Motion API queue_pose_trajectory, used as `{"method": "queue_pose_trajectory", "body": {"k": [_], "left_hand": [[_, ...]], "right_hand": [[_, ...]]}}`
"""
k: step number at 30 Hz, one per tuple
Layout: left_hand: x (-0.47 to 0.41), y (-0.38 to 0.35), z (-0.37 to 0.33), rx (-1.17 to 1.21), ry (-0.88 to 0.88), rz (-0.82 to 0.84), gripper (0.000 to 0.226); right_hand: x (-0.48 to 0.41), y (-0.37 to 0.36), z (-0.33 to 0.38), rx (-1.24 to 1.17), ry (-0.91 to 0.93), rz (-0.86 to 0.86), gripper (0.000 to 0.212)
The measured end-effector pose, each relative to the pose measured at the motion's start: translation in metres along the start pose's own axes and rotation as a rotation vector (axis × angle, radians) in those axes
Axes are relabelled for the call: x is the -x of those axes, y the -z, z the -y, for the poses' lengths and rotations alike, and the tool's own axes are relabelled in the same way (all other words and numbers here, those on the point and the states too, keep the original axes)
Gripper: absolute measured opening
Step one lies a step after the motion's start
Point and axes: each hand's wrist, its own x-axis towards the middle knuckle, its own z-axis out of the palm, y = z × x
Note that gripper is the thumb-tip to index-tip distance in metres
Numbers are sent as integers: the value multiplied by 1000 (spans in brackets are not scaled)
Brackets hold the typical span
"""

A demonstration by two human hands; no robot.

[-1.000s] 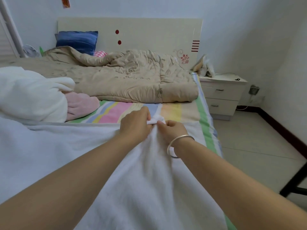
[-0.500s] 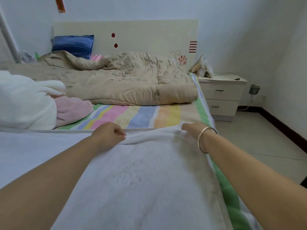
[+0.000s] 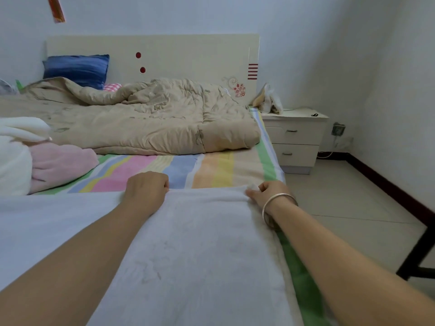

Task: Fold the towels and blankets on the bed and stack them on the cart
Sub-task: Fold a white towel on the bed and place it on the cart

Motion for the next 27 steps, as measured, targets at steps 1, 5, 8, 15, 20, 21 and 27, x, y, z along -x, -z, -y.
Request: {"method": "queue_pose_trajectory", "body": {"k": [1, 5, 8, 15, 20, 21, 27], "left_hand": [[2, -8, -2, -45, -19, -2, 16], [12, -24, 3, -44, -12, -57, 10], [11, -22, 4, -80, -26, -36, 13], [11, -19, -4, -253, -125, -126, 4], [15, -13, -9, -252, -140, -302, 31], [15, -11, -11, -259, -150, -316, 31], [26, -1, -23, -278, -204, -397, 29]], "right_hand": [[-4, 0, -1, 19, -7, 26, 44], [-13, 4, 3, 188, -31, 99, 70], [-17, 12, 6, 150, -47, 178, 63], [-23, 18, 8, 42, -43, 269, 56], [-30, 14, 1, -97, -56, 165, 60], [-32, 16, -1, -146, -61, 118, 62], [-23, 6, -12, -167, -52, -22, 25]]}}
